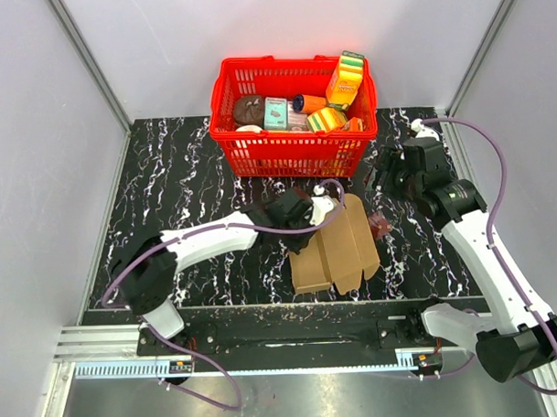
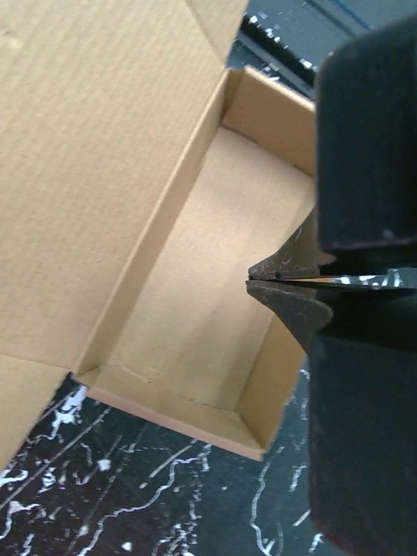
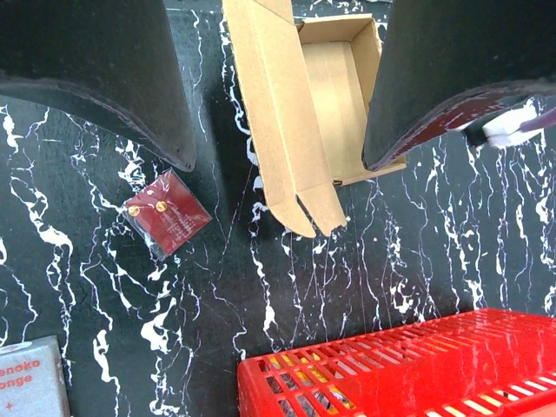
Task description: Fold the paper box
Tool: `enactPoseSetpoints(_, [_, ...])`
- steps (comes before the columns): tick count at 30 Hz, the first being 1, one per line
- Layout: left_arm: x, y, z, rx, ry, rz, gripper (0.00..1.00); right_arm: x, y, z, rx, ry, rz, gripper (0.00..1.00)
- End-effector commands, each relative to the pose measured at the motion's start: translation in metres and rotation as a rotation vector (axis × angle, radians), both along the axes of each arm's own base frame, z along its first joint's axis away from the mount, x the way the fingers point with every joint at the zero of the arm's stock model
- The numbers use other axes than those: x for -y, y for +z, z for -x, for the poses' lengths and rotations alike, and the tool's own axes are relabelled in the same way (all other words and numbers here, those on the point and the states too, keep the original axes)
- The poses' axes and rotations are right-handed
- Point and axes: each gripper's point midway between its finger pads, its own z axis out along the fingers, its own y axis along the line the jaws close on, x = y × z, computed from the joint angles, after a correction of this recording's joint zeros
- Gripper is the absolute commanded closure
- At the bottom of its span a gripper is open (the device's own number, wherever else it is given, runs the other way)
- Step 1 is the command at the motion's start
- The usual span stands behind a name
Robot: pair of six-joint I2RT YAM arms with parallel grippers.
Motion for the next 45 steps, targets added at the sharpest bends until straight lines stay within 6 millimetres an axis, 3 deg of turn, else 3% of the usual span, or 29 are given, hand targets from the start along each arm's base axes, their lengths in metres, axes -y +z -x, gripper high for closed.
enactPoseSetpoints(1, [0.02, 0.004, -0.028, 0.09, 0.022, 0.01, 0.99, 0.0, 0.008, -0.002, 0.05, 0.015, -0.02, 0.17])
enactPoseSetpoints(8, [0.013, -0.026, -0.045, 0.063, 0.119, -0.017, 1.0, 0.018, -0.002, -0.007, 0.032, -0.059, -0.035, 0.17])
enactPoseSetpoints(13, [-0.003, -0.035, -0.06, 0.048, 0.204, 0.009, 1.0, 0.037, -0.036, -0.014, -0.065, -0.126, -0.097, 0.17])
enactPoseSetpoints(20, [-0.031, -0.044, -0.068, 0.069, 0.311, -0.037, 1.0, 0.05, -0.06, -0.014, -0.117, -0.174, -0.116, 0.17])
enactPoseSetpoints(26, [-0.051, -0.041, -0.073, 0.092, 0.402, -0.055, 1.0, 0.058, -0.082, -0.014, -0.167, -0.221, -0.126, 0.17])
enactPoseSetpoints(34, [-0.075, -0.026, -0.073, 0.126, 0.499, -0.04, 1.0, 0.057, -0.129, -0.018, -0.303, -0.245, -0.141, 0.14])
enactPoseSetpoints(40, [-0.08, -0.021, -0.068, 0.13, 0.512, -0.022, 1.0, 0.058, -0.154, -0.027, -0.352, -0.27, -0.138, 0.1])
enactPoseSetpoints(45, [-0.072, -0.013, -0.067, 0.125, 0.497, 0.044, 1.0, 0.062, -0.168, -0.033, -0.396, -0.276, -0.108, 0.08])
